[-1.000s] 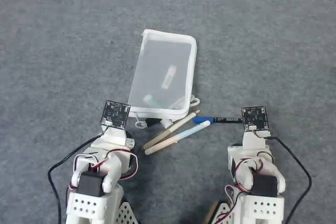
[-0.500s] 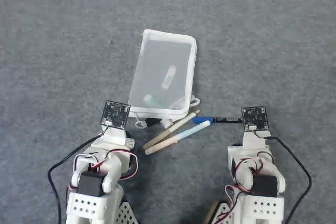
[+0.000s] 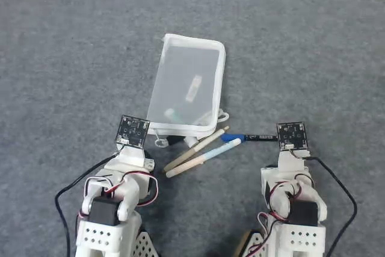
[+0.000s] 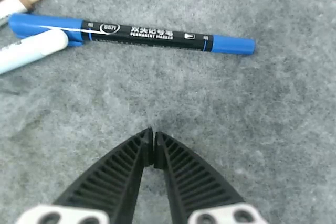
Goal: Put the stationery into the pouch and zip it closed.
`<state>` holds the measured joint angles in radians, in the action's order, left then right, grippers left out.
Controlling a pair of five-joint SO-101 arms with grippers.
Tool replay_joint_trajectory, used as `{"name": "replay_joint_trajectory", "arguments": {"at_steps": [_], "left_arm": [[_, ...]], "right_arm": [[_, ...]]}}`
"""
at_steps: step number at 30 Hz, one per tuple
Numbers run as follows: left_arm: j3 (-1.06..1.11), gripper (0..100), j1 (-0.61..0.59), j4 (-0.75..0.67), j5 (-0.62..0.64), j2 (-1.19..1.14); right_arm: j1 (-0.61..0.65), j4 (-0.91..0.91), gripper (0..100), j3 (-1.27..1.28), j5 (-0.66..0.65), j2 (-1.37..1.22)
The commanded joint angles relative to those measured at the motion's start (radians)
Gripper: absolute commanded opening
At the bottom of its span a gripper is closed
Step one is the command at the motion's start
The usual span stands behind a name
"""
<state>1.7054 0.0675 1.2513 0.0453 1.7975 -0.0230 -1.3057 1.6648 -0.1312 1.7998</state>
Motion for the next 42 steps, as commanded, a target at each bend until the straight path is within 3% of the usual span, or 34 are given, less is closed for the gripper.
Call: {"name": "replay_joint_trajectory", "arguments": {"at_steps": [1,23,29,37,42], "left_arm": [[-0.019,1,0.006,0.008,-0.006,0.015],[-0.093,1,-0.002,-0.028,-0.014,0.017],[-0.090,1,-0.002,-0.051,-0.282,0.017],[-0.099,1,-0.012,-0.052,-0.253,0.017],[-0.127,1,-0.115,-0.052,-0.244,0.017]], "right_arm": [[0.005,-0.005,0.8,0.018,-0.011,0.018],[0.005,-0.005,0.9,0.018,-0.011,0.018],[-0.002,-0.012,0.9,-0.006,-0.014,0.018],[-0.004,-0.058,0.7,-0.219,-0.014,0.018],[-0.004,0.033,0.7,-0.235,-0.011,0.018]]}}
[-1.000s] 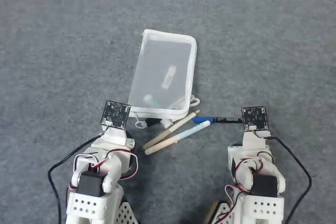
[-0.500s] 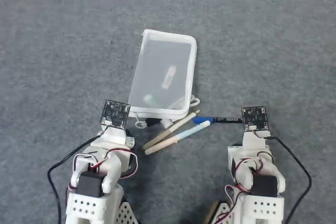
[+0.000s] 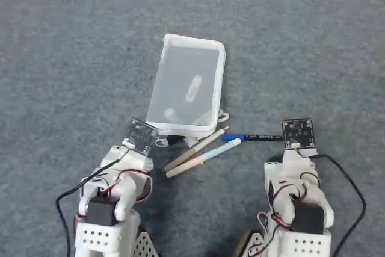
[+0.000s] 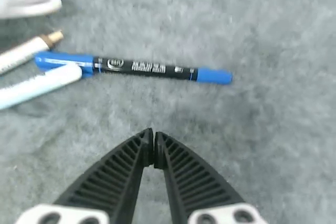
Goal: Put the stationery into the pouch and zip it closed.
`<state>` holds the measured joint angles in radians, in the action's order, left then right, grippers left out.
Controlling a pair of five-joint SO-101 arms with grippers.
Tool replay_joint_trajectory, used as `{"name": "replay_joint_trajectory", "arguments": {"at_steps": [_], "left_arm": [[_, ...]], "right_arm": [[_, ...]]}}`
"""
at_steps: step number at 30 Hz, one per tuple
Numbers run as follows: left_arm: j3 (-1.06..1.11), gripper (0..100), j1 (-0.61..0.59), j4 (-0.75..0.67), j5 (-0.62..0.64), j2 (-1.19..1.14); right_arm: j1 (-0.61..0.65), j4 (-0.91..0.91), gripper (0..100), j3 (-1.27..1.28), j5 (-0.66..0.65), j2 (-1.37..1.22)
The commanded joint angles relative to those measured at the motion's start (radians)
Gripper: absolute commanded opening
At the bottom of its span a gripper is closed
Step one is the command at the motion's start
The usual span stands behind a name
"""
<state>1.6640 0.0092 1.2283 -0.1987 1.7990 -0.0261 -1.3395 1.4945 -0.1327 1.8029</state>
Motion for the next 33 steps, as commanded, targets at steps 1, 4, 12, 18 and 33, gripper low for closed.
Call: {"name": "replay_joint_trajectory", "arguments": {"at_steps": [1,4,12,18,33], "left_arm": [[-0.090,1,-0.058,-0.029,0.000,0.015],[-0.090,1,-0.058,-0.028,0.000,0.015],[-0.090,1,-0.064,-0.025,-0.008,0.015],[-0.090,1,-0.066,-0.025,-0.008,0.015],[-0.094,1,-0.126,-0.049,-0.003,0.015]], "right_arm": [[-0.001,0.099,0.7,-0.063,-0.009,0.015],[0.001,0.176,0.7,-0.063,-0.018,0.015],[0.001,0.274,0.7,-0.071,-0.319,0.015],[0.008,0.245,0.7,-0.158,-0.324,0.015],[0.288,0.180,0.8,-0.391,-0.327,-0.268]]}}
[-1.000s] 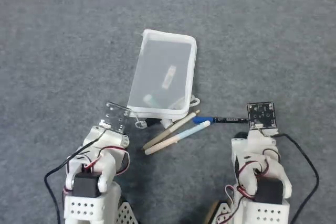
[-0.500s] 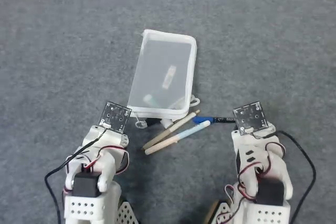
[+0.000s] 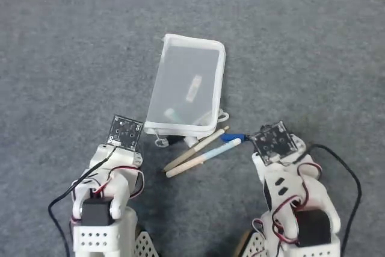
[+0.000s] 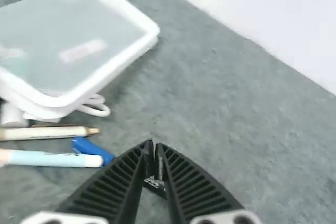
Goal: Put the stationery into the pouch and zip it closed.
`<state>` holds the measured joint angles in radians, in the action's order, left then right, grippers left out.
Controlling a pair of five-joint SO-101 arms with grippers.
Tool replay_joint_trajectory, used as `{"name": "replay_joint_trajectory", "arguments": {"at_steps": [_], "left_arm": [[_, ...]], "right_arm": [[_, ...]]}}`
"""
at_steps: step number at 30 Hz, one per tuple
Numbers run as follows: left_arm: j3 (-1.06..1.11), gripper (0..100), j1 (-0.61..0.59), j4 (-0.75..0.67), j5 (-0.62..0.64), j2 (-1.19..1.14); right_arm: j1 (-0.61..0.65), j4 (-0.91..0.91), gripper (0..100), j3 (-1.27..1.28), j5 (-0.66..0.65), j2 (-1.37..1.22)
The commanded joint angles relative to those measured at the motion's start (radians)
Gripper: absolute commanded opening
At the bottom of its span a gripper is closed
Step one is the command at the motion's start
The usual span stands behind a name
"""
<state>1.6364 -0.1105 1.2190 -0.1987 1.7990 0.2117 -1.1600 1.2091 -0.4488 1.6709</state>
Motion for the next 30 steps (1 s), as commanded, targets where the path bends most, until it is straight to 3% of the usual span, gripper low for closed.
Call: {"name": "replay_joint_trajectory", "arguments": {"at_steps": [1,10,15,21,30], "left_arm": [[-0.067,1,-0.006,-0.041,-0.003,0.015],[-0.067,1,-0.006,-0.041,-0.003,0.015],[-0.067,1,-0.009,-0.054,-0.003,0.015],[-0.065,1,-0.133,-0.124,0.012,0.015],[-0.065,1,-0.141,-0.126,0.034,0.015]], "right_arm": [[0.071,-0.002,0.8,-0.133,-0.009,-0.189],[0.272,0.054,0.7,-0.279,-0.005,-0.630],[0.298,0.140,0.7,-0.315,0.063,-0.825],[0.364,0.239,0.7,-0.361,0.117,-1.041],[0.366,0.280,0.7,-0.543,0.153,-1.357]]}}
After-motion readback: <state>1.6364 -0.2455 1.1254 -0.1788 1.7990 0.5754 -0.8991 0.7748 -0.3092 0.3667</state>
